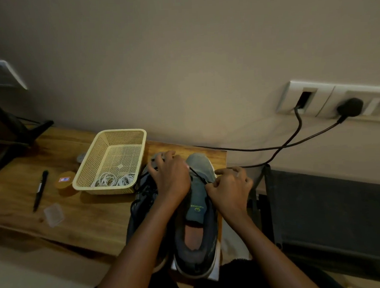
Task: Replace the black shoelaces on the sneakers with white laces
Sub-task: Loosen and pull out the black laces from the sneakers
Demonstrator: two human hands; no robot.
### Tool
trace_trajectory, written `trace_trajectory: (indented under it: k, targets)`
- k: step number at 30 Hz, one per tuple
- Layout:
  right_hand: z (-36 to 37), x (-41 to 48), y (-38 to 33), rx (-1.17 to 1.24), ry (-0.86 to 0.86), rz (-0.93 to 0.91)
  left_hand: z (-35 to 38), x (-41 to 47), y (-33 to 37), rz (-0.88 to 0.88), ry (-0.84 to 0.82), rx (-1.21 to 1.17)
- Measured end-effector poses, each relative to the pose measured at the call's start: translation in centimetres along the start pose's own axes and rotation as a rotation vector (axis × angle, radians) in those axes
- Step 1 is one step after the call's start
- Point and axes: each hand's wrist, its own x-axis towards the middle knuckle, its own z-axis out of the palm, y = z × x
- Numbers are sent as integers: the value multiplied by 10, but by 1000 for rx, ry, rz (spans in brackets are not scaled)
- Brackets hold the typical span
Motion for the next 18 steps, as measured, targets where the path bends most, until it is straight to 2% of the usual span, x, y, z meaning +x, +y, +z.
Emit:
trace_trajectory:
  k: [3, 6, 8, 11, 18]
  targets:
    - [1, 0, 0, -6, -3, -7, -4, 5, -6, -84, 97, -83]
    - [2, 0, -1, 31, 3, -8, -9, 3, -3, 76, 78, -192]
    - [3, -1, 0, 39, 7, -11, -8, 1, -2, 228, -39, -111]
    - [2, 0, -1, 46, 14, -13, 0, -7, 2, 258, -191, 32]
    - [2, -2, 0, 40, 16, -3, 7, -13, 12, 248, -142, 68]
